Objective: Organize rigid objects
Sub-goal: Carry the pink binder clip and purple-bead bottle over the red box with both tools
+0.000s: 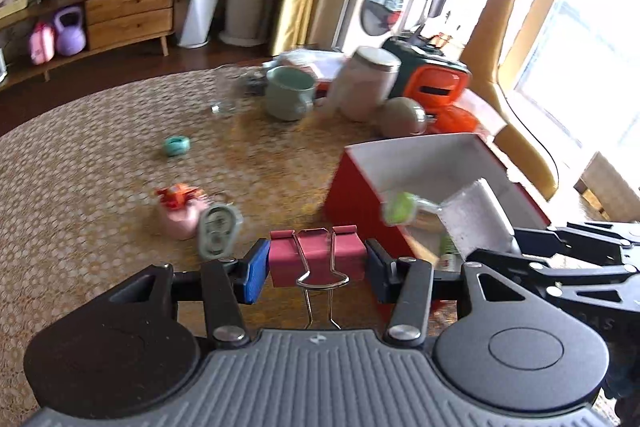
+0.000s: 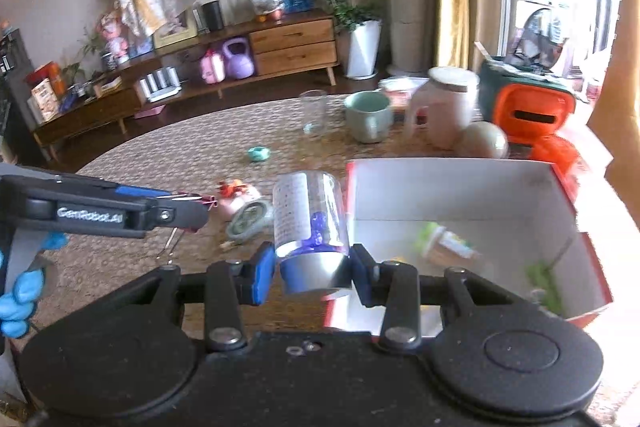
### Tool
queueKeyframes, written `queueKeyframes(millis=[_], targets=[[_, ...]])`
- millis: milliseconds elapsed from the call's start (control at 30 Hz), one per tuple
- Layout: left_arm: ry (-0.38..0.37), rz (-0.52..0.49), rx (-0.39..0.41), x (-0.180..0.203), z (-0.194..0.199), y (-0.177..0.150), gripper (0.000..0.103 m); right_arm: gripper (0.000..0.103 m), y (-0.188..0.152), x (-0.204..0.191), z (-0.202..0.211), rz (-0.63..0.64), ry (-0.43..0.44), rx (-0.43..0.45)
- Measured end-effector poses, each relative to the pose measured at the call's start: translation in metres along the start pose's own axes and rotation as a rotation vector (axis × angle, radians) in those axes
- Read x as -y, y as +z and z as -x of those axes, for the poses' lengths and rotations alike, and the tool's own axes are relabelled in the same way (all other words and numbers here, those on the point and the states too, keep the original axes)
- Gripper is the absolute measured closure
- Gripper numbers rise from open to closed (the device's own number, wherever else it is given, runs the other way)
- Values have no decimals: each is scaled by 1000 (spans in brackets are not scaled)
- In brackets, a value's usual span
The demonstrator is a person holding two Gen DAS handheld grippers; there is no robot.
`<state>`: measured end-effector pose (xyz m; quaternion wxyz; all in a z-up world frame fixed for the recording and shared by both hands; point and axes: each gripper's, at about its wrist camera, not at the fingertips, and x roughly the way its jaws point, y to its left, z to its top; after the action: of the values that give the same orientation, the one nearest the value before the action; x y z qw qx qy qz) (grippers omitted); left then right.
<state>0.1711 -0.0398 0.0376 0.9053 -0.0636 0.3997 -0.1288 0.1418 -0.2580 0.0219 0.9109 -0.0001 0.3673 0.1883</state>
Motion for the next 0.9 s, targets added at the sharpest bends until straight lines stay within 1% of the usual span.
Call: queueKeyframes(millis=[167, 433, 667, 900], targets=[[-24, -37, -1, 30, -7, 5, 53, 64, -2, 30, 4, -38, -49, -4], [-56, -89, -30, 73, -30, 10, 53, 64, -6, 82, 9, -97, -142, -1], [-83, -134, -64, 111, -59, 13, 53, 64, -11, 124, 7, -132, -198, -20], [-83, -174, -106, 145, -98, 14, 53, 64, -18, 159, -9, -164, -235, -59]])
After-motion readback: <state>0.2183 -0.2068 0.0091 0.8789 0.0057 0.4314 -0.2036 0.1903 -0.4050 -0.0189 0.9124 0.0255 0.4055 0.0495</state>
